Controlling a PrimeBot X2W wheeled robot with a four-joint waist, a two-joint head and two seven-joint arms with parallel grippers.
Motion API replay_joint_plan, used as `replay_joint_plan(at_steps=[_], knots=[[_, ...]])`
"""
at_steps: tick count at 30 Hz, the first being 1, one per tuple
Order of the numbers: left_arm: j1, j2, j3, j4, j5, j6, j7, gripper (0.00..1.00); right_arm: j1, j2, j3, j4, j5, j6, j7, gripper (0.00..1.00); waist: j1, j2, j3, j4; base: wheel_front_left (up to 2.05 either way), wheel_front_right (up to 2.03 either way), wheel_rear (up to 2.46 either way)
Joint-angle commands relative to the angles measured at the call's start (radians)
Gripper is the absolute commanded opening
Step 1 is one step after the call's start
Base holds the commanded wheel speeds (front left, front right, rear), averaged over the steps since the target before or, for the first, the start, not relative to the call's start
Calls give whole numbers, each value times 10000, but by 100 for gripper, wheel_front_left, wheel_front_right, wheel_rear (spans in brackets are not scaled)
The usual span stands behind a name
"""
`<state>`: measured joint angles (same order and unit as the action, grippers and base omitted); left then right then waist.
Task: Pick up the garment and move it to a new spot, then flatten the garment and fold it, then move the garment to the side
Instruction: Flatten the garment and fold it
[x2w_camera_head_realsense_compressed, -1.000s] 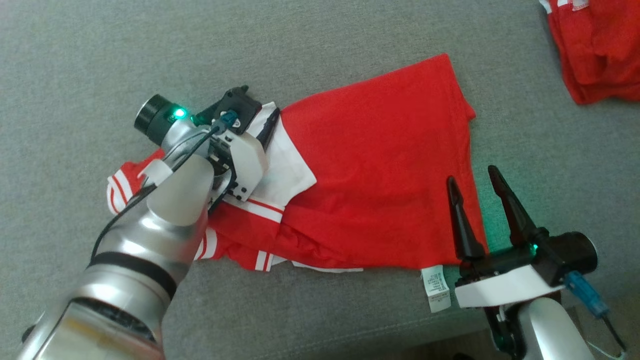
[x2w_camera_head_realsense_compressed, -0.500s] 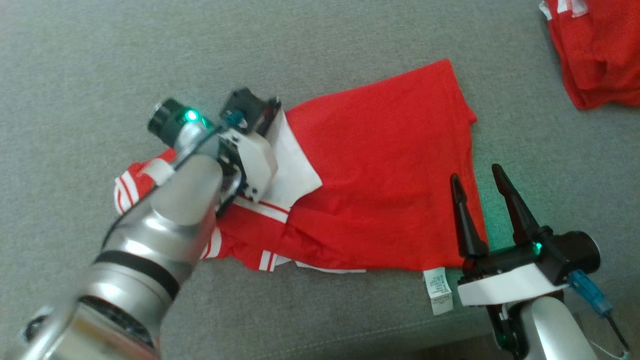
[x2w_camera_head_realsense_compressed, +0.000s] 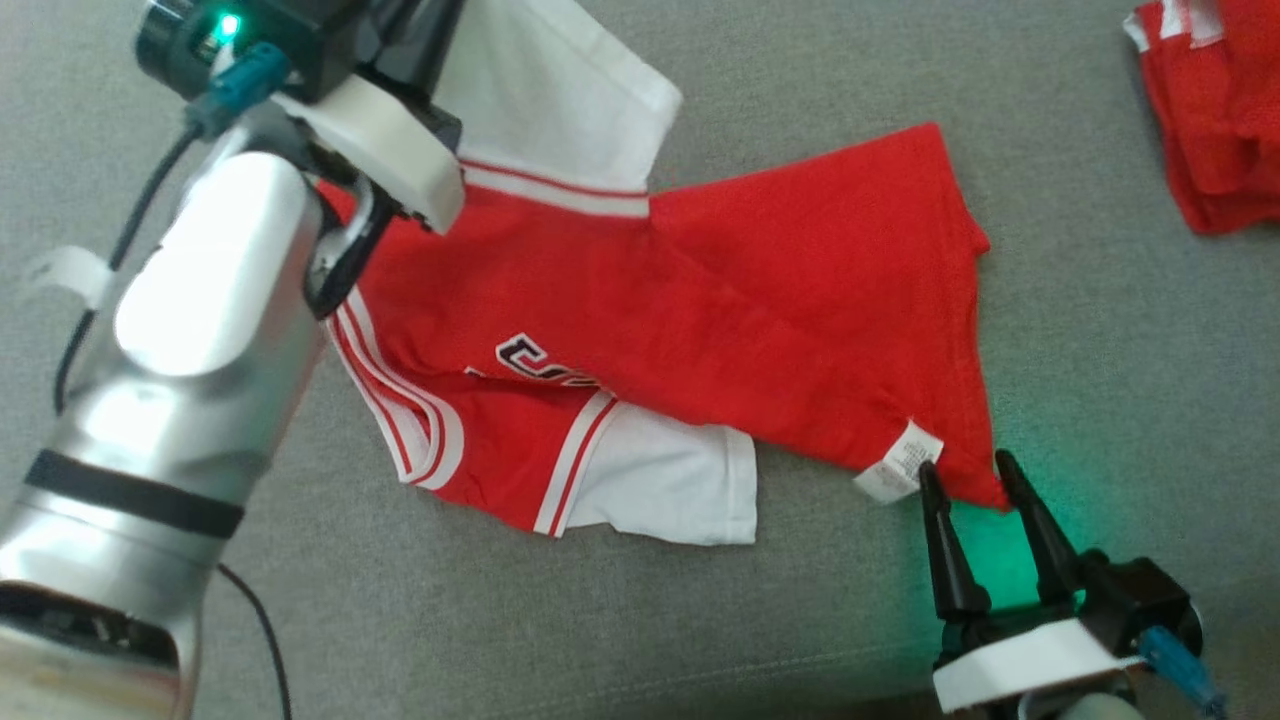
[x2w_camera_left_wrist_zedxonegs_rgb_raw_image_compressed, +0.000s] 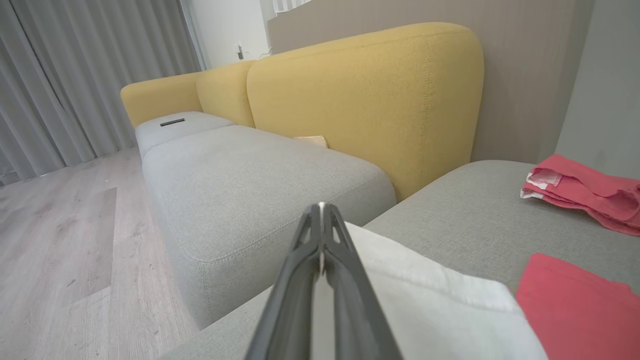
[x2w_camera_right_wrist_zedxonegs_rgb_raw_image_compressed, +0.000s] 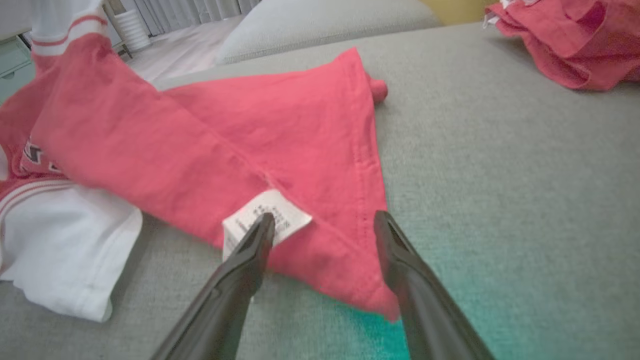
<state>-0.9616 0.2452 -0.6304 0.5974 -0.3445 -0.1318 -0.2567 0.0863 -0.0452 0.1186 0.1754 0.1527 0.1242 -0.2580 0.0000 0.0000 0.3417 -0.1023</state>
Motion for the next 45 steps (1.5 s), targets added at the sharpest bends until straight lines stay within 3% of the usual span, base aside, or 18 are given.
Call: replay_joint_plan(at_steps=[1,18,29,30,31,33,34,39,45], knots=[[-213,442,413,-392,-14,20,-49,0,110,-51,250,-188,31,65,-38,100,0,0,119,-22,0,0,0],[71,780,463,-648,194,21,-50,0,30,-51,-319,258,759,65,-38,100,0,0,104,-181,0,0,0],[178,827,465,-714,315,57,-51,0,51,-51,-74,722,1200,65,-38,100,0,0,49,-151,0,0,0],[184,832,468,-728,322,57,-51,0,40,-51,-51,749,1223,65,-38,97,0,0,49,-145,0,0,0],[195,839,470,-739,325,56,-51,0,16,-51,-24,780,1241,65,-38,78,0,0,45,-136,0,0,0],[229,848,473,-750,331,56,-51,0,-33,-51,28,874,1286,65,-38,19,0,0,19,-113,0,0,0],[254,852,470,-748,335,56,-51,0,-45,-51,60,936,1303,65,-38,0,0,0,-8,-93,0,0,0],[451,941,557,-829,374,114,-51,0,48,-51,-112,671,1081,65,-38,0,0,0,-289,-53,0,0,0],[718,1230,1019,-1892,561,299,-51,0,20,-300,-399,-1061,205,65,-38,0,0,0,-904,-91,0,0,0]])
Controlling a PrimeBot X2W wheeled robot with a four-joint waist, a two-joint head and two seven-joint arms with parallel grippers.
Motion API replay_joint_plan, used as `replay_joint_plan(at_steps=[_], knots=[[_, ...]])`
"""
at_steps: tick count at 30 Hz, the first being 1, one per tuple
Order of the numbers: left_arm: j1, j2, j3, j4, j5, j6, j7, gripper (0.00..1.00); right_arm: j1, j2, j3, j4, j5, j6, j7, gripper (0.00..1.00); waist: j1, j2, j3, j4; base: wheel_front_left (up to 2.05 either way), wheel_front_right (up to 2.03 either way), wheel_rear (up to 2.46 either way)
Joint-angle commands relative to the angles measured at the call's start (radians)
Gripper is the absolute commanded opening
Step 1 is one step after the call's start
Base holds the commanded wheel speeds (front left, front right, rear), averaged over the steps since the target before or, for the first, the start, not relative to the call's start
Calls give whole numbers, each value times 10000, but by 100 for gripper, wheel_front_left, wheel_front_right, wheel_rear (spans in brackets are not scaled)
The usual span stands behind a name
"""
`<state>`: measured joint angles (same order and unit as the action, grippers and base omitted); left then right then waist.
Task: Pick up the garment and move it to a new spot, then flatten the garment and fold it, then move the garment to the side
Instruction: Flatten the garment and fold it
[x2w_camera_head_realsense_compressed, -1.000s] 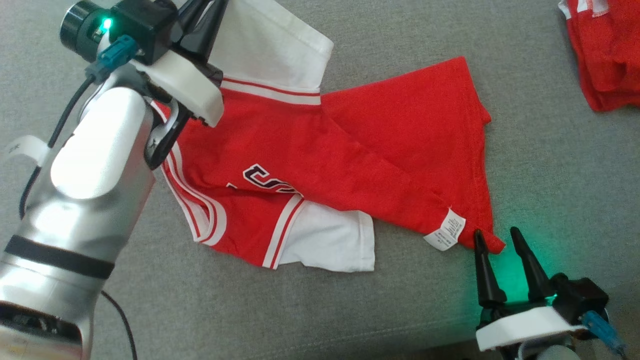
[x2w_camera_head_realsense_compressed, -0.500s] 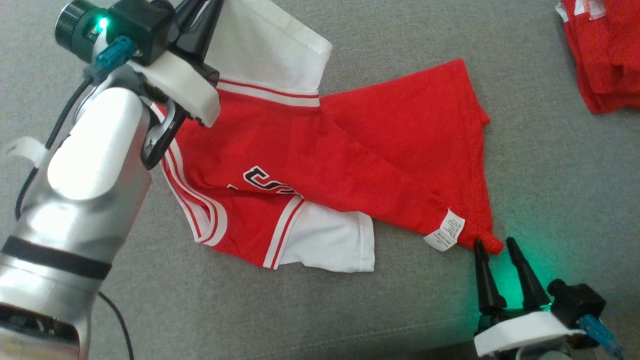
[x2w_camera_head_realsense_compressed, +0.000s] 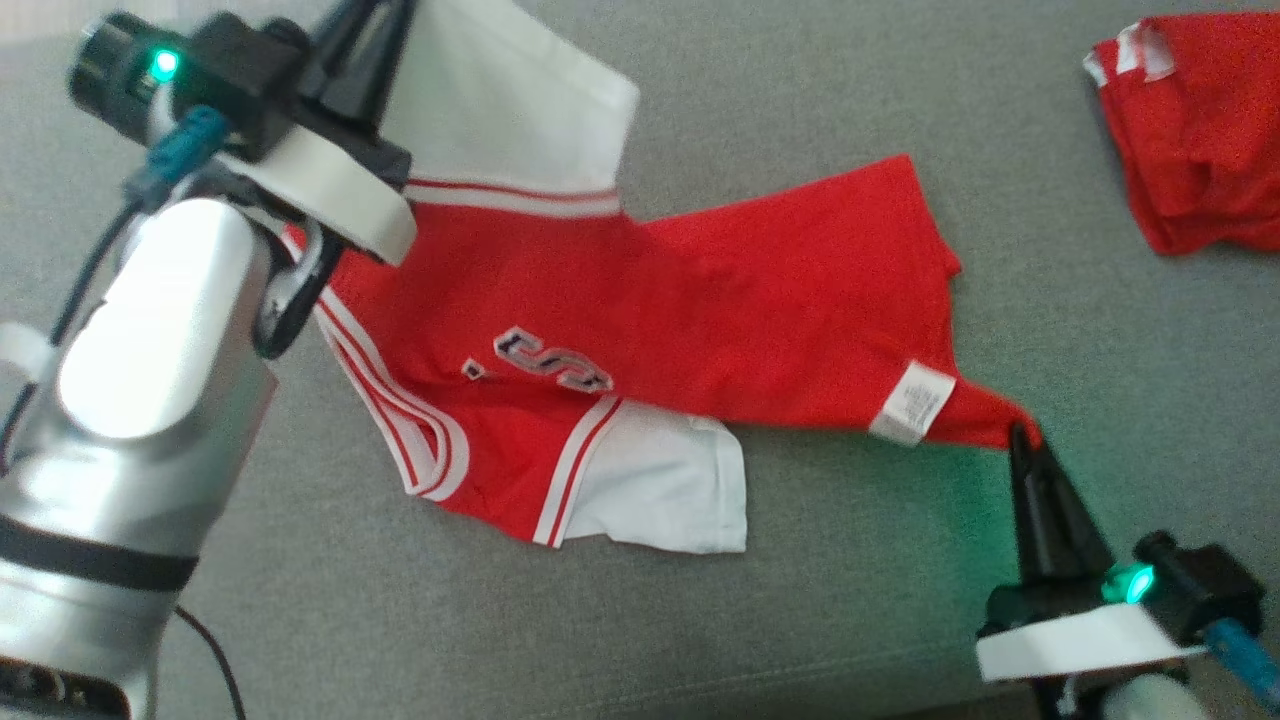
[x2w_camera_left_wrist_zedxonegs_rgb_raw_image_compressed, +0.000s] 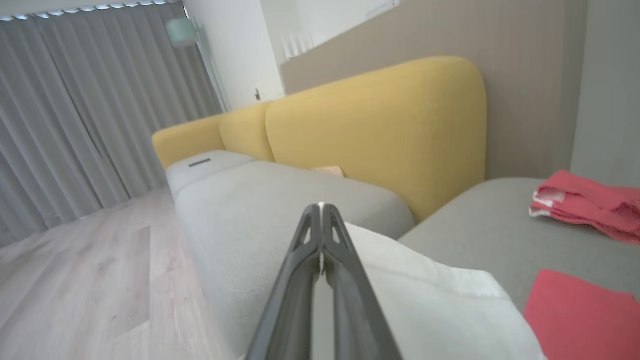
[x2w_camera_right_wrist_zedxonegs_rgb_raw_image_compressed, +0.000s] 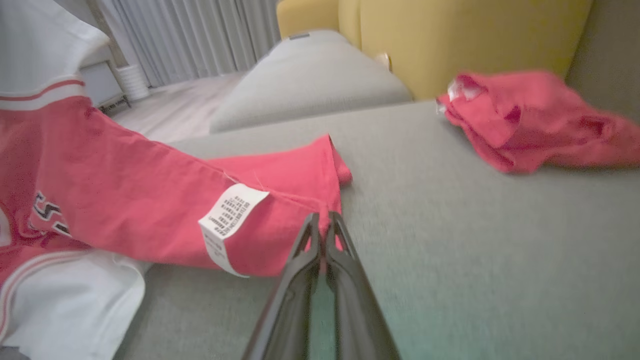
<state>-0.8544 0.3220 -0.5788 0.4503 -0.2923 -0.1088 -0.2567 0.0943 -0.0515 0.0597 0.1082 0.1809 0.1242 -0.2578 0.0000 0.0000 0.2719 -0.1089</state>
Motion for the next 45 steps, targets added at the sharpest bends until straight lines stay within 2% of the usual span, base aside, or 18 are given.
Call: replay_joint_plan(at_steps=[1,4,7,13,17,19,20,21,24,25,28,30,33,36,42,45], knots=[[-314,523,639,-684,44,109,-51,0,-162,-334,177,-677,-169,65,-40,0,0,0,-335,-29,0,0,0],[-341,721,1014,-1369,20,161,-51,0,-650,-785,99,-1382,-461,65,10,0,0,0,-610,22,0,0,0],[-682,919,1220,-1570,-188,82,53,0,-1685,-1349,-78,-1929,-573,65,529,0,0,0,-703,134,0,0,0],[-2797,1214,1291,-1097,-825,-155,766,0,-5452,-2870,338,-2155,-96,65,2222,0,0,0,60,334,0,0,0],[-4841,1408,1118,-292,-941,-203,932,0,-8530,-3619,1040,-904,750,65,2857,0,0,0,918,334,0,0,0],[-5901,1475,872,235,-904,-211,897,0,-10004,-3788,1482,-2,1101,65,2899,0,0,0,1415,299,0,0,0],[-5901,1475,872,235,-904,-211,897,0,-10004,-3788,1482,-2,1101,65,2899,0,0,0,1415,299,0,0,0],[-6405,1492,783,572,-854,-213,847,0,-10687,-3822,1682,474,1207,65,2828,0,0,0,1620,290,0,0,0],[-7900,1311,856,1600,-760,-206,527,0,-12621,-3859,2125,1981,1333,65,2322,0,0,0,2194,331,0,0,0],[-8773,1138,936,2150,-559,-77,242,0,-13616,-3831,2281,2829,1269,65,1832,0,0,0,2457,377,0,0,0],[-9759,900,984,2527,-197,34,-7,0,-14826,-3845,2466,3825,1125,65,1110,0,0,0,2761,500,0,0,0],[-10094,809,1066,2225,62,45,-39,0,-15396,-3928,2705,4292,1050,65,725,0,0,0,2938,604,0,0,0],[-9783,680,1431,1195,159,-22,-46,0,-15771,-4096,3138,4816,1076,65,403,0,0,0,3157,828,0,0,0],[-8705,571,1633,429,-12,-143,-48,0,-15584,-4279,3836,5144,1175,65,164,0,0,0,3228,1023,0,0,0],[-5577,575,1850,-1094,-353,-211,-49,0,-14257,-4529,4905,5442,2205,65,-26,0,0,0,3033,1364,0,0,0],[-3920,747,1777,-1966,-552,-214,-50,0,-13406,-4688,5068,5058,2713,65,-34,0,0,0,2733,1412,0,0,0]])
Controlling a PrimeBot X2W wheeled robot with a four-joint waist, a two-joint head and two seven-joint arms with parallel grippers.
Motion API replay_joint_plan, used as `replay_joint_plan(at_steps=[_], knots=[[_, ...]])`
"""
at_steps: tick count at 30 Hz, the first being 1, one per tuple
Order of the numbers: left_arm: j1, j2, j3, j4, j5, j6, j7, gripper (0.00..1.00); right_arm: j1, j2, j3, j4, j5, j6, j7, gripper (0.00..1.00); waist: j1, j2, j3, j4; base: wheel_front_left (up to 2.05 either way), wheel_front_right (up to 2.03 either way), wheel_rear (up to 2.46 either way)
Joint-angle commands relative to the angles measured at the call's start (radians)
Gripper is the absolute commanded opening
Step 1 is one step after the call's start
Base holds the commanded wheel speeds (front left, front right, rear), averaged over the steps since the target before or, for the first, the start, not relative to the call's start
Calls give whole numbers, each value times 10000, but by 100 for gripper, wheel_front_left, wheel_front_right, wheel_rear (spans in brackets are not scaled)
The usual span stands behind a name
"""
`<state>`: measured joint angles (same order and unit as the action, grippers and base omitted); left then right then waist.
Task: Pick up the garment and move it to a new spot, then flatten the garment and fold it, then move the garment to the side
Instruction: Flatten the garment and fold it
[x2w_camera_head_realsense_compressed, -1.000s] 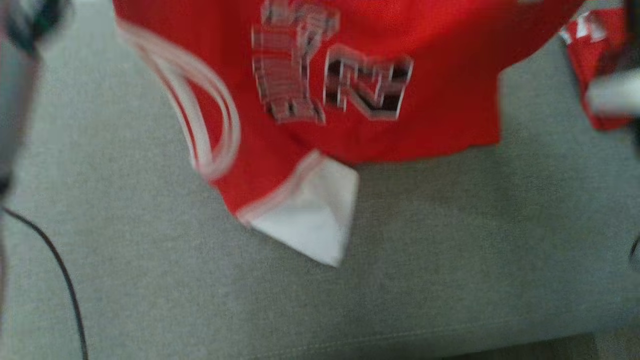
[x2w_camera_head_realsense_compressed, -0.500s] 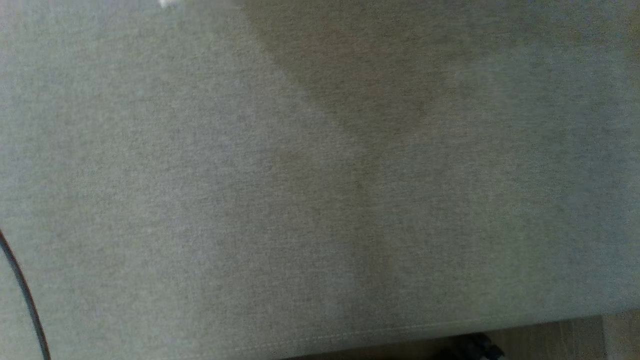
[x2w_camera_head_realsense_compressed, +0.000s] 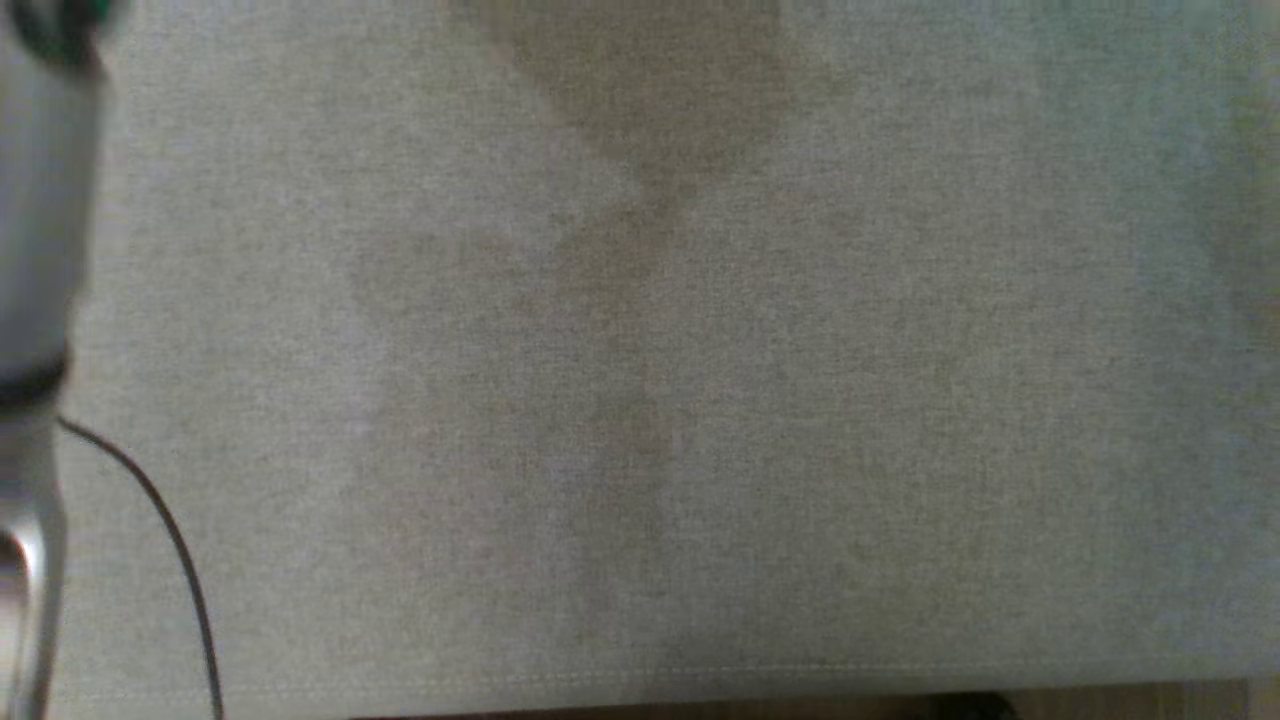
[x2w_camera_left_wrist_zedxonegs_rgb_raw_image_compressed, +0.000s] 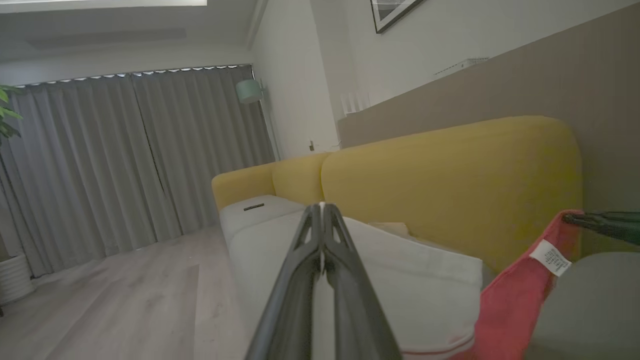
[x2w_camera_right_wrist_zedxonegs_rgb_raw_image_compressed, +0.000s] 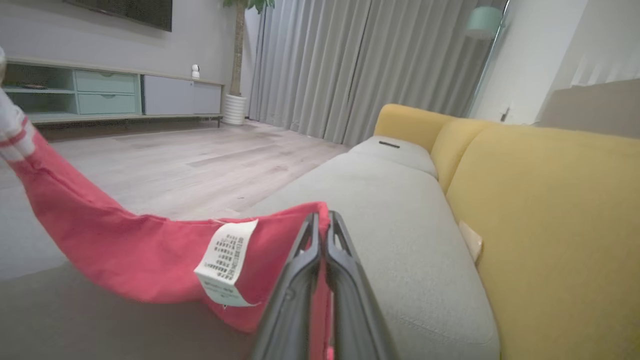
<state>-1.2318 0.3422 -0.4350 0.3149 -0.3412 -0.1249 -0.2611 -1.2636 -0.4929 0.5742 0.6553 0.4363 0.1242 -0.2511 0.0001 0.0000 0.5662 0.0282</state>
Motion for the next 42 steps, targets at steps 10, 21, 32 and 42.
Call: replay_joint_plan(at_steps=[10,21,32,42], knots=[[5547,1169,952,-2616,-220,-56,-6,0,3964,-785,-679,-2064,1213,65,-105,0,-1,0,-2080,-111,0,0,0],[9784,657,2077,-3899,176,-57,-6,0,7496,-1153,-1125,-3471,1366,65,-106,0,-1,0,-3495,-262,0,0,0],[12995,38,2955,-5571,583,-46,-7,0,11620,-1250,-2792,-4851,1147,65,-106,0,-1,0,-4015,-188,0,0,0],[11754,15,2416,-5114,1261,-20,96,0,11430,-793,-3084,-4864,919,65,-36,0,-1,0,-3385,-340,0,0,0]])
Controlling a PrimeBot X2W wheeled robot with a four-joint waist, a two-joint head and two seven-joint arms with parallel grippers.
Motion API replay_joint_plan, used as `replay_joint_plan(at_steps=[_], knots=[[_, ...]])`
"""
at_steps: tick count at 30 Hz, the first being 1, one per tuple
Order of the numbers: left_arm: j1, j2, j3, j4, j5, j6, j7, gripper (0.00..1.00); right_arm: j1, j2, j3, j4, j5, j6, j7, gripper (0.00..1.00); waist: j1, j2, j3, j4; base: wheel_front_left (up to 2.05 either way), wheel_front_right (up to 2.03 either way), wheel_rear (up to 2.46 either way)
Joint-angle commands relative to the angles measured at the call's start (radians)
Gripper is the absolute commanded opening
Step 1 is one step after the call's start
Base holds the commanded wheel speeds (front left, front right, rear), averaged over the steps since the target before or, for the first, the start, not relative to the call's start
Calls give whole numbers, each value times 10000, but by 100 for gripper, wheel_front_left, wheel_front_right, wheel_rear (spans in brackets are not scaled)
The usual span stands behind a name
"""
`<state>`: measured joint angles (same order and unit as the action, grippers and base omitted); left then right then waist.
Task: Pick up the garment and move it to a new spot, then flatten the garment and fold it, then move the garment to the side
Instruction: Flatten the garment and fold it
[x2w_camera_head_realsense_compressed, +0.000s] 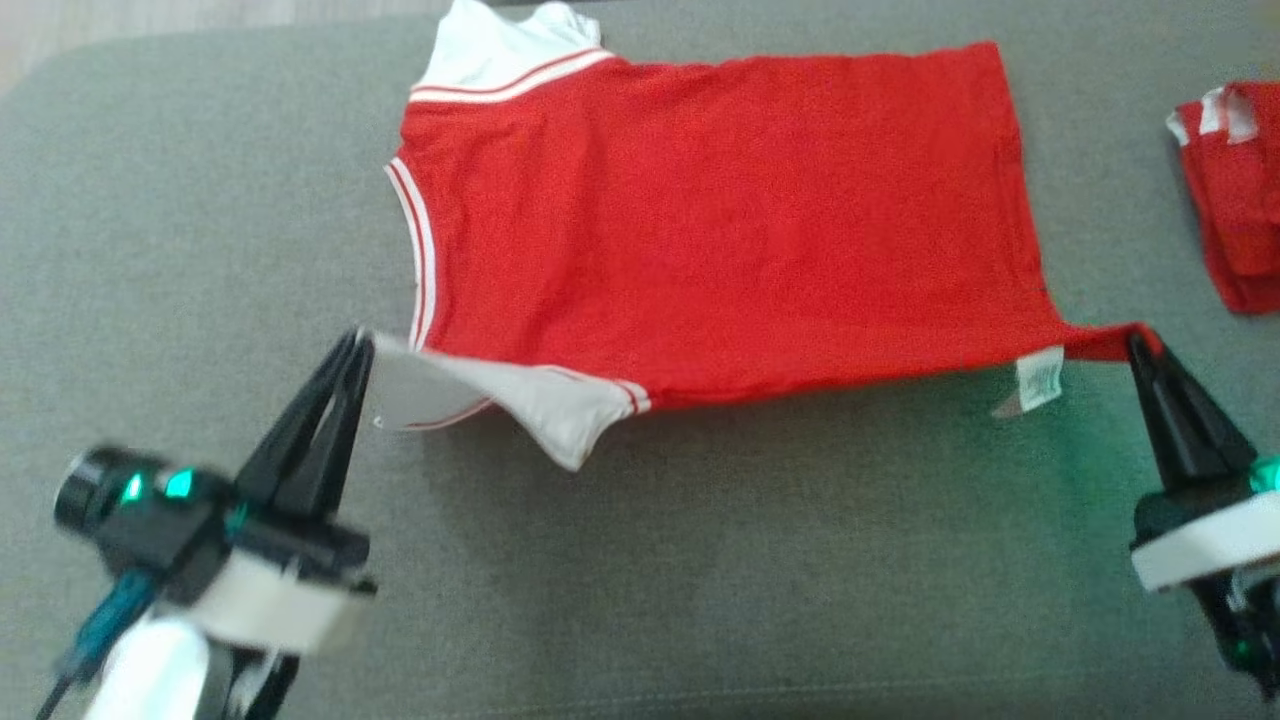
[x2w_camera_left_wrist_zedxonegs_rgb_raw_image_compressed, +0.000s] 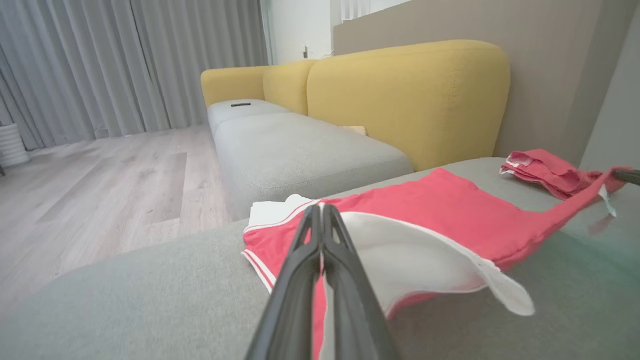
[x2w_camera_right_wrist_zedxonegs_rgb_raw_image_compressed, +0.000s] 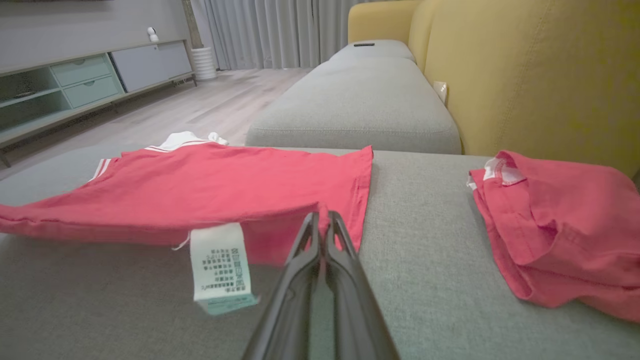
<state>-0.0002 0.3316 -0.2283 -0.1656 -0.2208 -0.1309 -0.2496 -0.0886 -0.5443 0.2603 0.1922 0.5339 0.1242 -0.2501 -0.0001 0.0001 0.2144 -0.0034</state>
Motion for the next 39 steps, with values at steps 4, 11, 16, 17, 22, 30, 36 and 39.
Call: replay_joint_plan(at_steps=[4,11,16,17,22,30,36,39], knots=[[-1824,21,29,388,313,35,53,0,-1121,-220,233,297,-256,65,92,0,1,-1,553,-4,0,0,0],[-4066,187,-244,1734,371,16,-30,0,-2561,-49,660,1225,-433,65,198,0,1,-1,1367,-10,0,0,0],[-5367,344,-540,2654,315,7,-86,0,-3372,93,805,1860,-470,65,96,0,1,-1,1866,-17,0,0,0],[-5566,384,-685,2827,275,7,-92,0,-3503,129,825,1951,-480,65,69,0,1,-1,1948,-18,0,0,0],[-6195,548,-1167,3605,143,5,-108,0,-3920,266,950,2273,-509,65,-17,5,1,-1,2208,-28,0,0,0],[-6228,424,-1149,4348,-229,88,-119,100,-4248,571,802,2404,-638,65,-110,100,1,-1,1943,-78,0,0,0],[-4459,-120,-483,4091,-1251,724,-53,100,-3457,980,125,1528,-864,65,-114,100,1,-1,1305,-123,0,0,0],[-3465,-563,-394,4046,-1874,997,362,100,-2917,1218,-176,1144,-934,65,-114,100,1,-1,1032,-87,0,0,0]])
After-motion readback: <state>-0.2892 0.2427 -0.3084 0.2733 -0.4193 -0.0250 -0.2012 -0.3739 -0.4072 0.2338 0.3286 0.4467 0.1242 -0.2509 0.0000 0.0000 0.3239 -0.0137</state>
